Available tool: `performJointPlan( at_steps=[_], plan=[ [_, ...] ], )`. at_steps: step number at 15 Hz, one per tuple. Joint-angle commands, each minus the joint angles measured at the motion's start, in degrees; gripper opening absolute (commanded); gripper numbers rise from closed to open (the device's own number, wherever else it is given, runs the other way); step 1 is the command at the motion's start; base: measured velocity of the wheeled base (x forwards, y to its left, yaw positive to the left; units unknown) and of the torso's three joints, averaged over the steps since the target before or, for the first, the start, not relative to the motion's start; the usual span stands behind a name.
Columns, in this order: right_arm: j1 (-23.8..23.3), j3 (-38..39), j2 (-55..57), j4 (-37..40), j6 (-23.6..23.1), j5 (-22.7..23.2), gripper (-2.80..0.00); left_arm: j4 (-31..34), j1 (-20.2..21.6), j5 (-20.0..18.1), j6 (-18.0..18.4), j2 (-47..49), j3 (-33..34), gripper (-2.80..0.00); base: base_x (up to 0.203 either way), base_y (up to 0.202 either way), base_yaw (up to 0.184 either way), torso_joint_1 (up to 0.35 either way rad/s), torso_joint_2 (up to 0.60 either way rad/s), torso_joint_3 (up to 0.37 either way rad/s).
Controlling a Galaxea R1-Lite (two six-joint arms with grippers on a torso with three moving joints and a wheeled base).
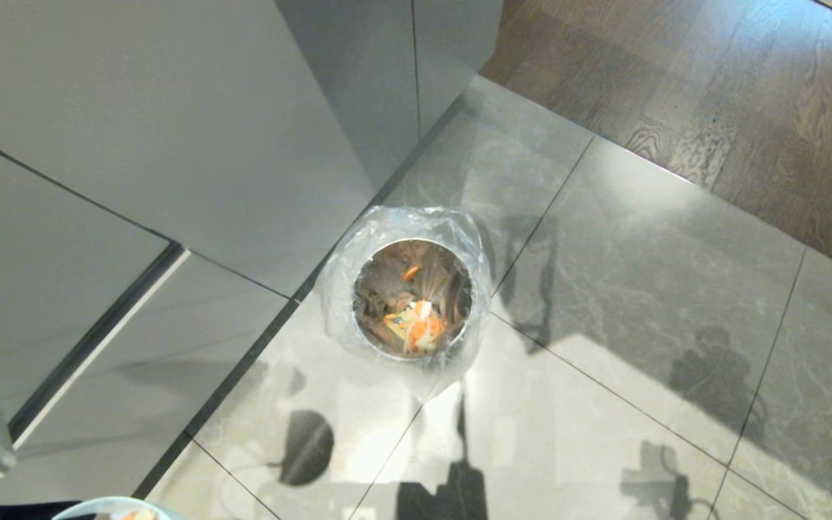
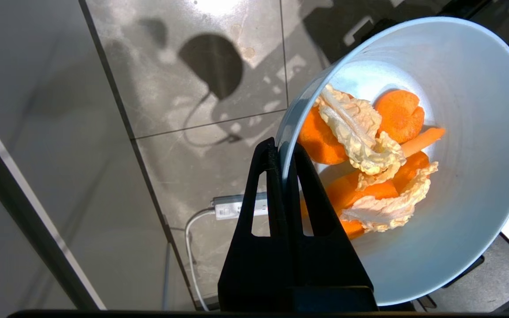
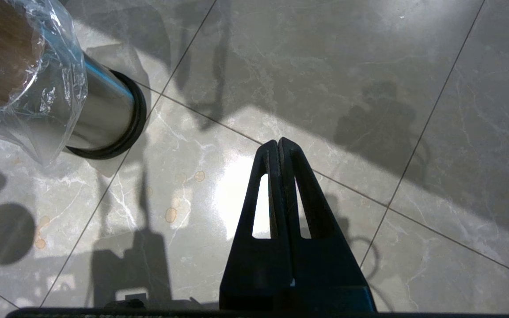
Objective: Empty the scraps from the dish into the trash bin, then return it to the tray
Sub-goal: Move the bowl over the trash can
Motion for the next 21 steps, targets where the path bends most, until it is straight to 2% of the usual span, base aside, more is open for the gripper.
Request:
performJointPlan(
  at_steps=[1, 5, 7, 11, 18, 21],
  plan=[
    [0.00, 0.00, 0.06, -0.02, 0.03, -0.03, -2.80, 0.41, -1.17, 0.94, 0.27, 1.06, -0.40, -2.80, 0.000, 0.000, 0.000, 0.000, 0.00, 0.000],
    [0.00, 0.00, 0.06, -0.02, 0.03, -0.03, -2.80, 0.51, -1.08, 2.10, -0.71, 0.92, 0.65, -2.80, 0.000, 0.000, 0.000, 0.000, 0.00, 0.000],
    [0.00, 0.00, -0.02, -0.02, 0.03, -0.03, -2.80, 0.56, -1.05, 2.54, -2.88, 0.30, 1.14, -2.80, 0.000, 0.000, 0.000, 0.000, 0.00, 0.000],
    [0.00, 0.00, -0.02, -0.02, 0.03, -0.03, -2.80, 0.51, -0.99, 5.93, -8.44, -4.82, 3.34, -2.80, 0.000, 0.000, 0.000, 0.000, 0.00, 0.000],
    [0.00, 0.00, -0.01, -0.02, 0.03, -0.03, -2.80, 0.74, -0.73, 6.69, -11.52, -6.88, 4.96, -2.80, 0.000, 0.000, 0.000, 0.000, 0.00, 0.000],
    [0.00, 0.00, 0.00, -0.02, 0.03, -0.03, -2.80, 0.71, -0.77, 7.81, -14.40, -7.58, 5.32, -2.80, 0.000, 0.000, 0.000, 0.000, 0.00, 0.000]
  ],
)
